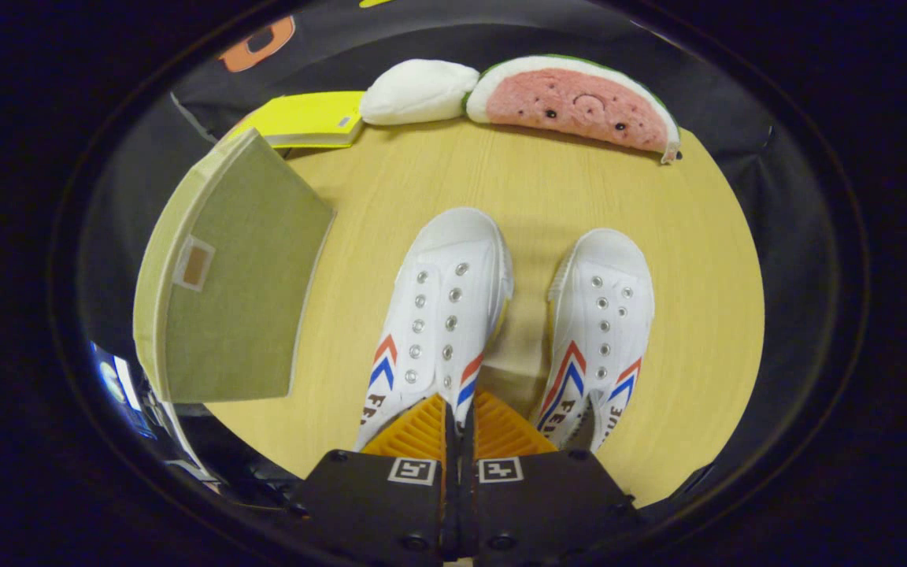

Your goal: Open the storage box then place both shoes into the box .Put the left shoe in first, then the right shoe, with the right side of both shoes facing outward in a uniform manner.

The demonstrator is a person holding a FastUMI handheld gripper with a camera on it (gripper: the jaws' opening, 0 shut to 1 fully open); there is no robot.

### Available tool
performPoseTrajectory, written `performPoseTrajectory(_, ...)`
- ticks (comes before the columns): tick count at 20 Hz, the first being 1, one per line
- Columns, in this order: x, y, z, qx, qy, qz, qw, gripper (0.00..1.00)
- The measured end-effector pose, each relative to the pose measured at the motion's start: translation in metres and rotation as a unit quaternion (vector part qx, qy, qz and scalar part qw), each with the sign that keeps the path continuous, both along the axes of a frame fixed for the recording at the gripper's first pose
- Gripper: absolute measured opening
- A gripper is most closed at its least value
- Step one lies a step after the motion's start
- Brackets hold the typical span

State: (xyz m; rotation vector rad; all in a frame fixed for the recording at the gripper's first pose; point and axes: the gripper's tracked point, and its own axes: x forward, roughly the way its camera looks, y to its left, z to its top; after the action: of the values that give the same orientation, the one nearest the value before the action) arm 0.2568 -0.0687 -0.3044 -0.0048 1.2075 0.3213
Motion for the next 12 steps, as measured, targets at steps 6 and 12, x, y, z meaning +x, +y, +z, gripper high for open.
performPoseTrajectory(6,-0.003,0.026,0.067,0.049,-0.076,-0.069,0.993,0.06)
performPoseTrajectory(12,-0.011,0.077,0.132,0.078,-0.161,-0.072,0.981,0.06)
